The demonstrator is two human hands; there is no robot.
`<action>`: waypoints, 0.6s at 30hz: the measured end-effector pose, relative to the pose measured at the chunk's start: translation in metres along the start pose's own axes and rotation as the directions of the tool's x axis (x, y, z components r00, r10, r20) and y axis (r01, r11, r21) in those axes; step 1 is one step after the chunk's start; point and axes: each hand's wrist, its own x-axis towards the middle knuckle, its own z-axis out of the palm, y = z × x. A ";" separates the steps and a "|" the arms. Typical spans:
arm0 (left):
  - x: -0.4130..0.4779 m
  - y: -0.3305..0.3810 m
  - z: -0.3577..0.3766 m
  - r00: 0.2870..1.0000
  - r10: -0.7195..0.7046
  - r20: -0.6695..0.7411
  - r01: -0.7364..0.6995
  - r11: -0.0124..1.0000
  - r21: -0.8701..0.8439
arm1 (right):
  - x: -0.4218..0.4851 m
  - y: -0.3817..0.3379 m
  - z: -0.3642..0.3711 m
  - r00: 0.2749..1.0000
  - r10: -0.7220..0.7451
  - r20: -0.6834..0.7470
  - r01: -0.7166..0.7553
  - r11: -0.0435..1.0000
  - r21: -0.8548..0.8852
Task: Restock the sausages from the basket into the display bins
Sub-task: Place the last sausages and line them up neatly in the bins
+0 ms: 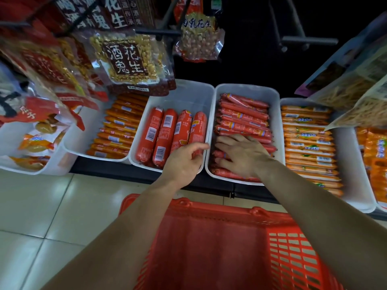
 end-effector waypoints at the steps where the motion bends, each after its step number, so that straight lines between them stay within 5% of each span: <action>1: 0.001 0.001 -0.001 1.000 -0.006 -0.001 0.006 1.000 -0.009 | -0.001 0.000 0.000 1.000 -0.004 0.010 0.004 1.000 -0.005; 5: 0.013 0.017 0.002 1.000 -0.009 -0.010 0.008 0.999 -0.032 | -0.006 0.010 -0.003 0.997 -0.015 -0.070 0.024 0.990 0.139; 8: 0.030 0.042 0.015 1.000 0.020 -0.012 -0.020 0.999 -0.044 | -0.015 0.043 -0.003 0.952 0.208 -0.224 -0.135 0.944 0.301; 11: 0.057 0.059 0.042 1.000 -0.008 -0.002 0.008 1.000 -0.020 | -0.019 0.069 -0.001 0.926 0.318 -0.206 -0.219 0.893 0.393; 18: 0.110 0.069 0.094 0.963 -0.245 -0.113 0.247 0.969 0.007 | -0.005 0.084 0.001 0.964 0.237 -0.121 -0.235 0.972 0.030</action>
